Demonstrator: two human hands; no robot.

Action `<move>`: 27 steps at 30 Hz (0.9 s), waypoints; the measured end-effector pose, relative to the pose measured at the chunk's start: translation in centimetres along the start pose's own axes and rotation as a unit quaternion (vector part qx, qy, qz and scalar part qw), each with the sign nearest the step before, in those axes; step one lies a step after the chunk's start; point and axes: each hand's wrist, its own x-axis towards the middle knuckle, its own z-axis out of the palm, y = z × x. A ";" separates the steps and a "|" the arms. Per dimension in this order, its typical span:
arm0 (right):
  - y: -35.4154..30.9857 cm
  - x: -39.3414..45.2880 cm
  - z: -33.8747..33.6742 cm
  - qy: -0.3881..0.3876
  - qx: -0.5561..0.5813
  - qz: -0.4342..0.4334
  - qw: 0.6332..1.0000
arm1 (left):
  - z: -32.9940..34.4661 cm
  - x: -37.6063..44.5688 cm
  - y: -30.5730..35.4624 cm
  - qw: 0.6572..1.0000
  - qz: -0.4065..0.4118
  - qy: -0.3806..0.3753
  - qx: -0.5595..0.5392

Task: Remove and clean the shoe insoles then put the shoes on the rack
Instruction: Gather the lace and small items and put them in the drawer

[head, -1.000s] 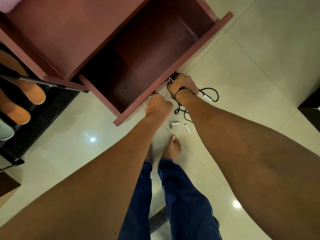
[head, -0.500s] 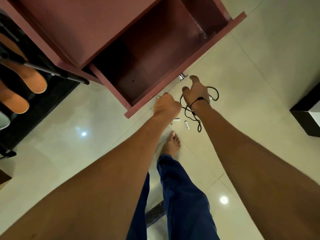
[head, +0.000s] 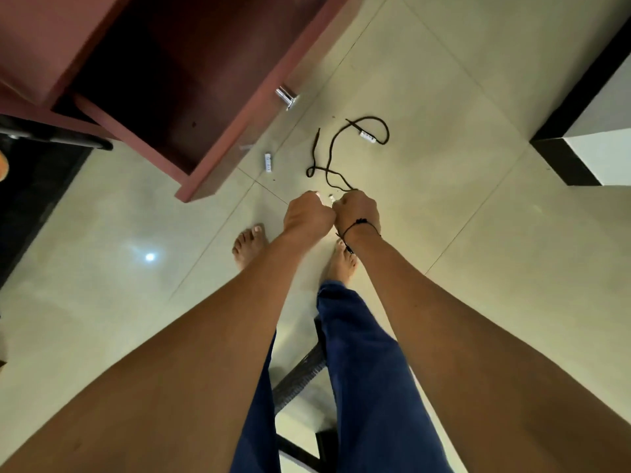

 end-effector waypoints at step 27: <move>-0.6 22.7 6.2 -0.016 -0.081 -0.147 0.986 | 8.2 23.2 -2.2 0.992 0.034 0.083 0.084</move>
